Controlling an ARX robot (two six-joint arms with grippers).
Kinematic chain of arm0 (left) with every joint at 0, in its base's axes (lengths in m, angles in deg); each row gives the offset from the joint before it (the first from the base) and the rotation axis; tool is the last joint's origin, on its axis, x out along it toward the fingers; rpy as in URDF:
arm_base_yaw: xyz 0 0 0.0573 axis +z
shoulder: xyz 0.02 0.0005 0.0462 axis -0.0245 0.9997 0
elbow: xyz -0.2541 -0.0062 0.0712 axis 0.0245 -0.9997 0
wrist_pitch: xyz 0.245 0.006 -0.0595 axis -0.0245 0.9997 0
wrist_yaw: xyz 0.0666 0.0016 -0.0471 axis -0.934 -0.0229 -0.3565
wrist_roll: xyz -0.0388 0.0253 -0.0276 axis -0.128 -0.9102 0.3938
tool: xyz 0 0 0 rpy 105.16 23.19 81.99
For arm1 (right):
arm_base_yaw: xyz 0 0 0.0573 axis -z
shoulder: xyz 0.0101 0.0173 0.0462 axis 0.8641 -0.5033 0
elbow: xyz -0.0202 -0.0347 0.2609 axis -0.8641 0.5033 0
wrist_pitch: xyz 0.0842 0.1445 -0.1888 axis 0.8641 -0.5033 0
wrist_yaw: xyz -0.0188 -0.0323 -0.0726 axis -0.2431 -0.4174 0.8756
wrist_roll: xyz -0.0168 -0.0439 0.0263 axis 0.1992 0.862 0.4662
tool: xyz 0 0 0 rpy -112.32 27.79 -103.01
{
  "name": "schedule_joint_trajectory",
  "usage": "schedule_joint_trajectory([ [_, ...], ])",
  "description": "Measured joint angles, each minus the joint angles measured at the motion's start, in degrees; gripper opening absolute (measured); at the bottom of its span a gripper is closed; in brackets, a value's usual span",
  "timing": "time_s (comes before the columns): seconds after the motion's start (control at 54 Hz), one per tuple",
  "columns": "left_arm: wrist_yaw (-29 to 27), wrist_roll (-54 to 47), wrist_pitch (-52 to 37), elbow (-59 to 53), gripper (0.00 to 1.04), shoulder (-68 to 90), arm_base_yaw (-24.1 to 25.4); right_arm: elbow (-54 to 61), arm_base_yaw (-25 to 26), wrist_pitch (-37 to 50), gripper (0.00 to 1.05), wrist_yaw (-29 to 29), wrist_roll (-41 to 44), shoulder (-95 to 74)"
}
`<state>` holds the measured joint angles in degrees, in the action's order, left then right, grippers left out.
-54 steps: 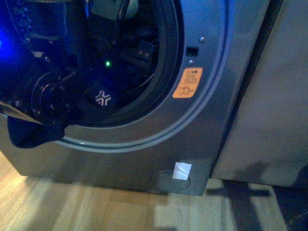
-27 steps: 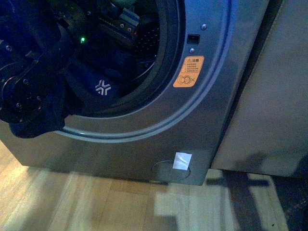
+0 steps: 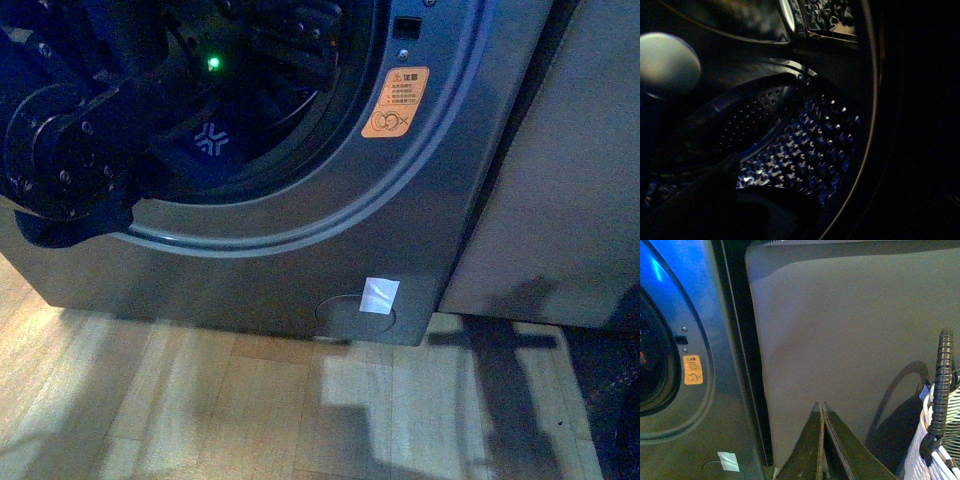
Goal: Put clothes into washing machine
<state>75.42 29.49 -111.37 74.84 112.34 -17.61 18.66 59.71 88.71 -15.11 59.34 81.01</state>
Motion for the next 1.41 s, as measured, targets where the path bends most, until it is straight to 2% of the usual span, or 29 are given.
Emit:
schedule_joint_trajectory([
  [0.093, -1.8, 9.8, 2.8, 2.5, 0.98, 0.3, 0.4, 0.0, 0.0, 0.0, 0.02, 0.0, 0.0, 0.0],
  [0.315, -5.7, 23.4, 7.2, 6.1, 0.98, 1.1, 2.0, 0.0, 0.0, 0.0, 0.02, 0.0, 0.0, 0.0],
  [0.556, -10.3, 40.9, 13.2, 9.0, 0.98, 3.0, 7.0, 0.0, 0.0, 0.0, 0.02, 0.0, 0.0, 0.0],
  [0.685, -11.5, 43.3, 15.1, 9.3, 0.98, 4.3, 7.7, 0.0, 0.0, 0.0, 0.02, 0.0, 0.0, 0.0],
  [1.074, -11.6, 38.3, 12.6, 8.5, 0.32, 3.8, 4.7, 0.0, 0.0, 0.0, 0.02, 0.0, 0.0, 0.0],
  [1.185, -9.3, 40.8, 10.5, 6.5, 0.14, 1.4, 4.2, 0.0, 0.0, 0.0, 0.02, 0.0, 0.0, 0.0],
  [1.241, -5.4, 44.1, 6.3, 3.8, 0.03, -1.0, 4.1, 0.0, 0.0, 0.0, 0.02, 0.0, 0.0, 0.0],
  [1.296, -0.8, 47.0, 0.0, -0.1, 0.04, -3.8, 4.0, 0.0, 0.0, 0.0, 0.02, 0.0, 0.0, 0.0],
  [1.407, 4.6, 48.4, -5.1, -5.0, 0.04, -6.9, 3.8, 0.0, 0.0, 0.0, 0.02, 0.0, 0.0, 0.0],
])
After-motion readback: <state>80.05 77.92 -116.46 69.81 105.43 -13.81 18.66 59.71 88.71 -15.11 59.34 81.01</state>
